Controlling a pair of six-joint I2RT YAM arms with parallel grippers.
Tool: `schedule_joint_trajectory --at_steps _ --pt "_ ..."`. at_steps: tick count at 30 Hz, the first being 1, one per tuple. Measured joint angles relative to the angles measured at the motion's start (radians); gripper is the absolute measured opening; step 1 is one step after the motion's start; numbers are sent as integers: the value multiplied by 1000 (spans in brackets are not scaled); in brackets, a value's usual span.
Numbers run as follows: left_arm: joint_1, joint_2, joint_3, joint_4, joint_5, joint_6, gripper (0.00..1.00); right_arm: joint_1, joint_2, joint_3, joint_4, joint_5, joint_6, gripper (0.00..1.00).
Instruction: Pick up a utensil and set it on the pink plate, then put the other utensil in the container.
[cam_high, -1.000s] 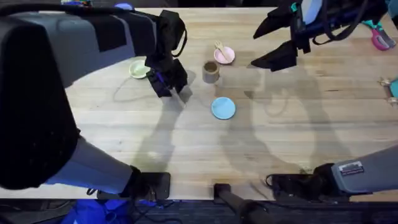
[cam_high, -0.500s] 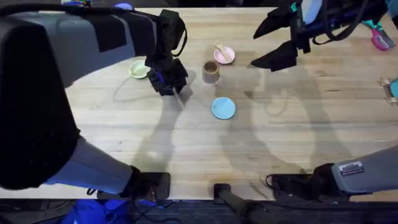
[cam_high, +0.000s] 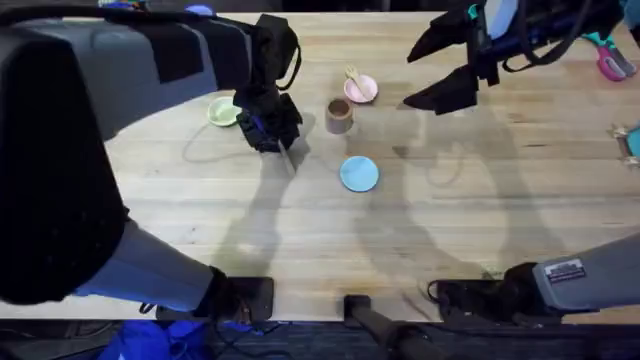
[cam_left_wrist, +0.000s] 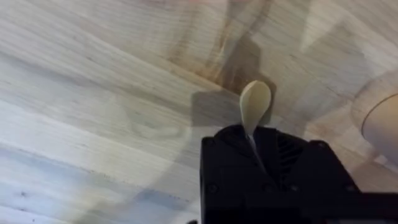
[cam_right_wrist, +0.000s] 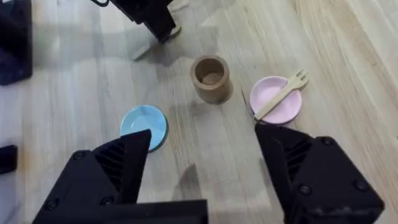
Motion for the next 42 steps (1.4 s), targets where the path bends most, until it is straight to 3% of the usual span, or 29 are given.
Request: schedule_joint_trajectory --at_steps 10,16,22,28,35,42 --pt "0 51 121 -24 14 151 41 0 0 0 0 0 0 996" --pt "0 51 275 -117 -48 239 41 0 0 0 0 0 0 996" --pt "0 51 394 -155 -78 387 41 0 0 0 0 0 0 997" --pt "0 51 447 -189 -80 522 41 0 0 0 0 0 0 997" --pt "1 51 448 -135 -41 587 42 0 0 0 0 0 0 997" --pt "4 51 448 -22 50 720 42 0 0 0 0 0 0 997"
